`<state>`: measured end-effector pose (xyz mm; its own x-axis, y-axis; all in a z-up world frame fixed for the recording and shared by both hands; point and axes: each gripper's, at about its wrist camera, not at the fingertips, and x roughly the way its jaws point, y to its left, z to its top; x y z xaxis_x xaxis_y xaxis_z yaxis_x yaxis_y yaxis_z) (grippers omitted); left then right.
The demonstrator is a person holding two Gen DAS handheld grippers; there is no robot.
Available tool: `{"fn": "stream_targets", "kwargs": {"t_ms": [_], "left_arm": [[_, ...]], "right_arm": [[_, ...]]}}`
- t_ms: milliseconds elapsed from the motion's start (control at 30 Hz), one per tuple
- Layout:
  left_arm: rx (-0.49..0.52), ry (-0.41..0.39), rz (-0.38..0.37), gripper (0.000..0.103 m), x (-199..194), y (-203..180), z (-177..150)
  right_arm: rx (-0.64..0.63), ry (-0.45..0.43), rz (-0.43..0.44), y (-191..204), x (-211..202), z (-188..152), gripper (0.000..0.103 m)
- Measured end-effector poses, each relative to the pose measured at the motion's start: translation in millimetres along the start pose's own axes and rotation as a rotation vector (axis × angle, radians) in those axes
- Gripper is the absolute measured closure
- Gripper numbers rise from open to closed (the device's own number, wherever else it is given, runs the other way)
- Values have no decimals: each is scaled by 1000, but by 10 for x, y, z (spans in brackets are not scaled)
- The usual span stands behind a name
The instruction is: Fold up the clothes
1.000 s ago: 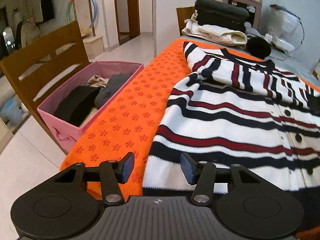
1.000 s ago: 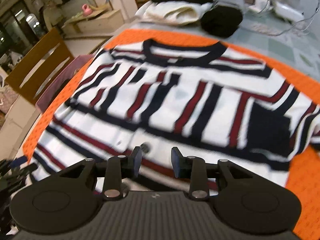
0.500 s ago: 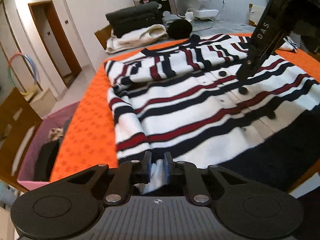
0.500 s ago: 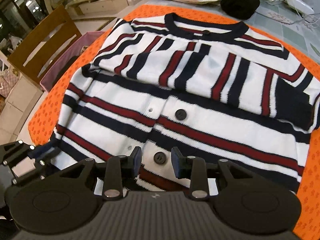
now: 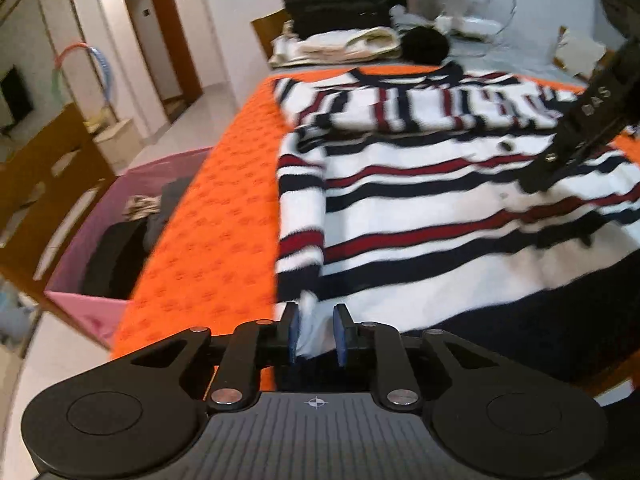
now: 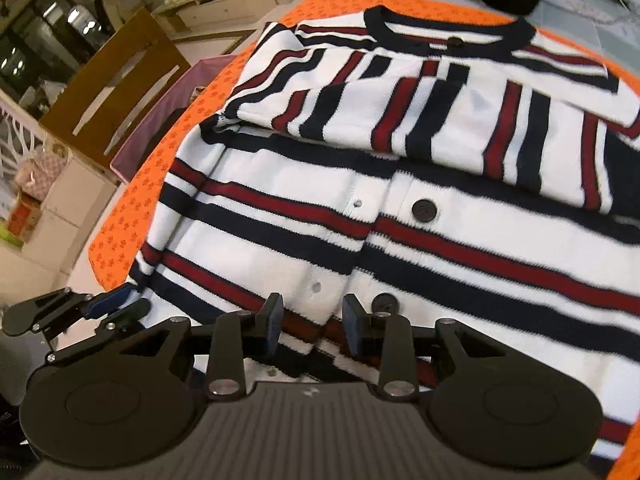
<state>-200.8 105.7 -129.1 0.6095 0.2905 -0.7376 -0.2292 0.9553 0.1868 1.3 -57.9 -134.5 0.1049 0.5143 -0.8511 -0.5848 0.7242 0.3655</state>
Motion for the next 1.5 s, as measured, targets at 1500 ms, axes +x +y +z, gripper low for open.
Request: {"fn": "stream_targets", "kwargs": {"t_ms": [1500], "left_arm": [[-14, -53, -17, 42, 141, -1702, 570]], "right_arm": [[72, -84, 206, -596, 86, 742, 98]]}}
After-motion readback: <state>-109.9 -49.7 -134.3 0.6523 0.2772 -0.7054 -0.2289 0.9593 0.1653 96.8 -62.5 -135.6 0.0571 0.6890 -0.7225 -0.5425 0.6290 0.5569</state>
